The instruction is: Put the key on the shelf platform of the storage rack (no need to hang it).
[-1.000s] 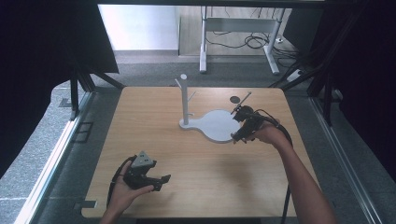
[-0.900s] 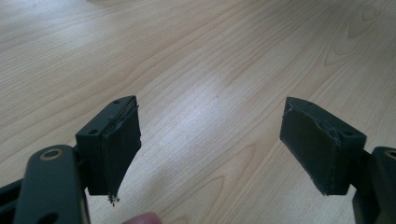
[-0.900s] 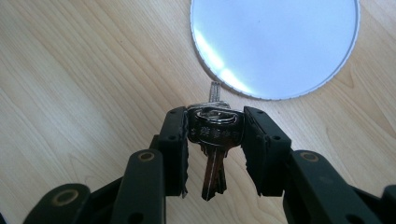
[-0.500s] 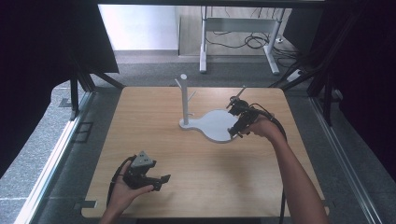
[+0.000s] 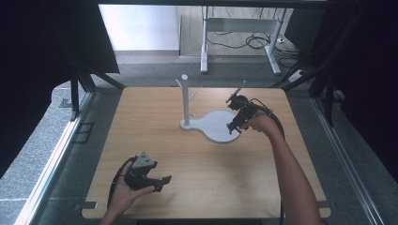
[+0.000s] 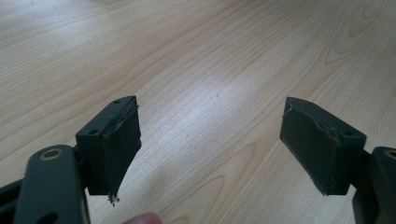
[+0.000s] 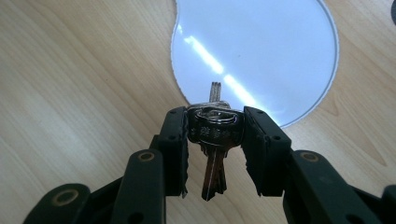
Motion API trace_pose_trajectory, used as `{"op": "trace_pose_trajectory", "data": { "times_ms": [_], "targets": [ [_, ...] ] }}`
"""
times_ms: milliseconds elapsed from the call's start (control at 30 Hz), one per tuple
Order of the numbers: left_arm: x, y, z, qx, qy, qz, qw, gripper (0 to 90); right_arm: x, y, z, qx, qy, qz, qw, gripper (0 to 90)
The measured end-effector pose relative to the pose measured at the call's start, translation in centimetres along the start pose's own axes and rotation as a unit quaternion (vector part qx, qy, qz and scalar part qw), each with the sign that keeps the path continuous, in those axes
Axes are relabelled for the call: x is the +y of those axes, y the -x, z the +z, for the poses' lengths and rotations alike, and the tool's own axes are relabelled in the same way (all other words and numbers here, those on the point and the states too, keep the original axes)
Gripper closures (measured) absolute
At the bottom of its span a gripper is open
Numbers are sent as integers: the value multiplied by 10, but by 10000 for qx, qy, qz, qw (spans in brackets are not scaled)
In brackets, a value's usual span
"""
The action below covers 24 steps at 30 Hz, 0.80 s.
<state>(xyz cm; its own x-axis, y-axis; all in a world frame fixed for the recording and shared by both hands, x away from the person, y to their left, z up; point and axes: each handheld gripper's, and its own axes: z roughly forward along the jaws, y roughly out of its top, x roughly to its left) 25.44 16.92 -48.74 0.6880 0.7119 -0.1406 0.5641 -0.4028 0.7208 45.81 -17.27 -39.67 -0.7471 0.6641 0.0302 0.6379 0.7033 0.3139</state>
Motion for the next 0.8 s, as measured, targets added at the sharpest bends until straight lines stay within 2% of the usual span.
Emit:
{"op": "trace_pose_trajectory", "data": {
  "times_ms": [267,400,567,767,800],
  "targets": [
    [0,-1,0,-3,0,3,10000,207,8,7,8,34,18,83,10000,622],
    [0,0,0,-15,8,-4,10000,206,13,11,19,11,-57,170,9998,622],
    [0,0,0,-41,11,-8,10000,207,18,14,25,34,-54,225,9997,622],
    [0,0,-1,-39,35,-10,10000,206,26,14,35,-59,-77,269,9996,622],
    [0,0,-1,-33,24,0,10000,207,28,14,37,-145,-87,302,9994,621]
  ]
}}
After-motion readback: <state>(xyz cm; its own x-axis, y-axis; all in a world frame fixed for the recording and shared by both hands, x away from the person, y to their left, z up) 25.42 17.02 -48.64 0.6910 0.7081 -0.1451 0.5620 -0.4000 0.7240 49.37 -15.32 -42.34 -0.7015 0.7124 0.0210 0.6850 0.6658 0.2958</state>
